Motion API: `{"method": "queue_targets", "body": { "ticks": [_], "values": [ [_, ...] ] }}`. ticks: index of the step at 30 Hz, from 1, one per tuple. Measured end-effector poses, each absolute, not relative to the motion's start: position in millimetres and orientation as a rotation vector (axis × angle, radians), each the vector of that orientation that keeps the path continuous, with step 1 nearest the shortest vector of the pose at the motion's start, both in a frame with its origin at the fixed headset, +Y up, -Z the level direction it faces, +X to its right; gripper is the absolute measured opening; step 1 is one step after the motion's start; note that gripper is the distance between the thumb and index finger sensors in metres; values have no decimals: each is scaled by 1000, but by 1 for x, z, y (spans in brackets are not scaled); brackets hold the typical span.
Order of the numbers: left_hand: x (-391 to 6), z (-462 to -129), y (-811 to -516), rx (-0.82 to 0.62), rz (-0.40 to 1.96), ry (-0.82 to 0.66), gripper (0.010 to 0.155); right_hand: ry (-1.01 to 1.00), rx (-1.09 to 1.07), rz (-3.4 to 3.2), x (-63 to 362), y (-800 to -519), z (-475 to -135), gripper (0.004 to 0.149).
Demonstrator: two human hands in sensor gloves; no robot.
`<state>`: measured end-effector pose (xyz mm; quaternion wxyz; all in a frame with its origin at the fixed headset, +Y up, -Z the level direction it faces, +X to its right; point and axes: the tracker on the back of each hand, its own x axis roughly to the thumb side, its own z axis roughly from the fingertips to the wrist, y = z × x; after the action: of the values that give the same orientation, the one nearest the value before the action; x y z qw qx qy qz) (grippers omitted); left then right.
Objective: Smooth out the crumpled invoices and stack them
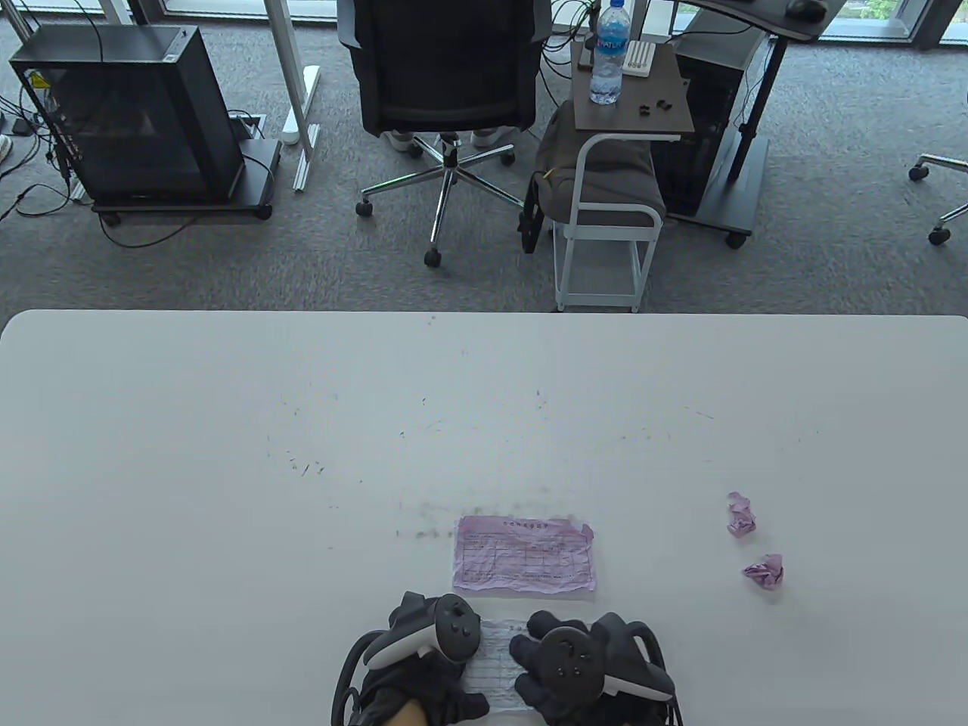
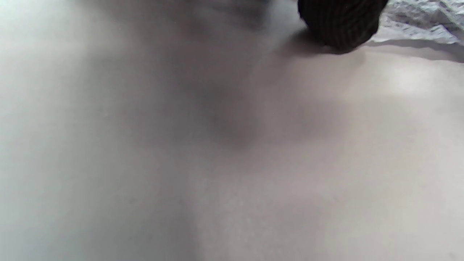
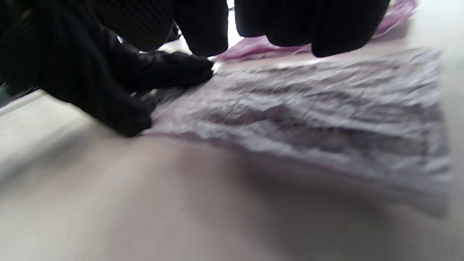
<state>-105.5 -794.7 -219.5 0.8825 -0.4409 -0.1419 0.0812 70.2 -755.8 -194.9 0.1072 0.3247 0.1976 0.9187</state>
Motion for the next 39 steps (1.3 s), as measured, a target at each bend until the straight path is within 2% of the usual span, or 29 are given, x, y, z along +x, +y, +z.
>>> {"method": "queue_targets", "body": {
  "ticks": [4, 7, 12, 18, 25, 28, 31, 34, 36, 39],
  "values": [
    [-106, -220, -794, -919, 169, -295, 89, 766, 1115, 2695, 54, -770, -187, 51],
    [-106, -220, -794, -919, 168, -294, 89, 792, 1076, 2696, 56, -769, -189, 49],
    [-105, -220, -794, -919, 168, -294, 89, 852, 895, 2692, 68, -766, -197, 43],
    [-105, -220, -794, -918, 169, -295, 89, 927, 566, 2740, 85, -766, -206, 37],
    [-105, -220, -794, -918, 170, -296, 89, 954, 338, 2797, 109, -770, -213, 36],
    [-105, -220, -794, -918, 172, -297, 89, 891, 305, 2768, 119, -766, -215, 38],
    [-105, -219, -794, -917, 172, -297, 89, 617, 234, 2753, 131, -756, -216, 38],
    [-105, -219, -794, -917, 173, -297, 89, 351, 265, 2731, 134, -748, -214, 40],
    [-105, -219, -794, -917, 173, -298, 89, 269, 405, 2696, 127, -746, -212, 41],
    [-105, -219, -795, -916, 173, -298, 89, 294, 608, 2709, 107, -750, -207, 42]
  ]
}}
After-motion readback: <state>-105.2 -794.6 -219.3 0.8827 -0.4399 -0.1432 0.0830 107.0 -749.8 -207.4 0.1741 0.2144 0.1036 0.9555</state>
